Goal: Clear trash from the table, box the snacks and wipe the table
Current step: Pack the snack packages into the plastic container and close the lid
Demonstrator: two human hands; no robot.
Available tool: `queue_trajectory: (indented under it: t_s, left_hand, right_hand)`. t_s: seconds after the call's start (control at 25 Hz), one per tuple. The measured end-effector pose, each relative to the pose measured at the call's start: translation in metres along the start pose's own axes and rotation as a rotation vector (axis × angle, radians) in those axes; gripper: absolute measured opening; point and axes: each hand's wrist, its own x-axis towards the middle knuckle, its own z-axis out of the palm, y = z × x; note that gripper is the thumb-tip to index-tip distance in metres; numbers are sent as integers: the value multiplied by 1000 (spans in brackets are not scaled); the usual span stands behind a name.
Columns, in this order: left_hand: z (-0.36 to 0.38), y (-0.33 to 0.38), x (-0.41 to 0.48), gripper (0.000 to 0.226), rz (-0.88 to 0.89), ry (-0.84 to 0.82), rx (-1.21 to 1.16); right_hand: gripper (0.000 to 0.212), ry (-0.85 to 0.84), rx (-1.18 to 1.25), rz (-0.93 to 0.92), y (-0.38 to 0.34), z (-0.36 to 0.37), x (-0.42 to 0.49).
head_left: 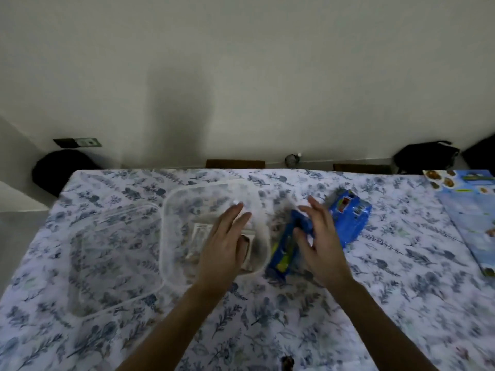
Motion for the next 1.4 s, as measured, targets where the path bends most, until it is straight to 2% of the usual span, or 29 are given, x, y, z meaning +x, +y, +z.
queue_trajectory:
  t_s: [0.08, 0.12, 0.2, 0.28, 0.4, 0.48, 0.56, 0.68, 0.72, 0.8, 0.84, 0.88, 0.96, 1.08, 1.2, 1.28, 1.36, 1.4]
  left_hand:
    - [27, 36, 11, 44, 242, -60, 7]
    - [43, 51, 15, 45, 304, -172, 15]
    - [76, 71, 22, 58, 270, -501, 138]
    - [104, 72, 24, 78, 161, -698, 387]
    - [123, 66, 20, 88, 60, -691, 552]
    - [123, 64, 19, 87, 41, -663, 534]
    - [115, 69, 20, 83, -31, -687, 394]
    - [89, 89, 24, 70, -17, -731, 154]
    - [79, 96, 23, 65, 15, -728, 100]
    - [59, 104, 22, 59, 1, -702, -67]
    - [50, 106, 22, 57, -76, -677, -224]
    - [38, 105, 19, 56, -225, -635, -443]
    - [13, 98, 11, 52, -523, -500, -895]
    - [-22, 67, -2, 46, -723, -201, -1206]
    - [-50, 27, -11, 40, -804, -10, -1273]
    - [-63, 1, -18, 38, -814, 37, -1223]
    - [-64, -20, -24, 43, -751, 41, -1040]
    - [-63, -31, -26, 46, -686, 35, -876]
  right_hand:
    - [45, 120, -225, 159, 49, -14, 7]
    - [53, 75, -330, 243, 68, -17, 11]
    - [69, -145, -429, 347, 95, -20, 13]
    - [79, -264, -448, 341, 109, -22, 7]
    - [88, -296, -563, 303, 111, -22, -7]
    - [81, -292, -634, 255, 112, -22, -13]
    - [73, -260, -606, 208, 117, -28, -21]
    - [86, -161, -478, 129, 125, -35, -43]
    - [85, -117, -409, 118, 123, -37, -50]
    - [63, -35, -180, 148, 109, -41, -52]
    - [49, -1, -50, 155, 101, -44, -51]
    - [41, 17, 67, 146, 91, -45, -48]
    - [42, 15, 270, 127, 66, -44, -41]
    - [59, -2, 443, 126, 22, -26, -30]
    - [49, -17, 417, 34, -27, 4, -24]
    - [46, -80, 337, -80, -56, 27, -22]
    - [47, -215, 164, -187, -74, 51, -21]
    - [48, -288, 72, -230, -75, 64, -23]
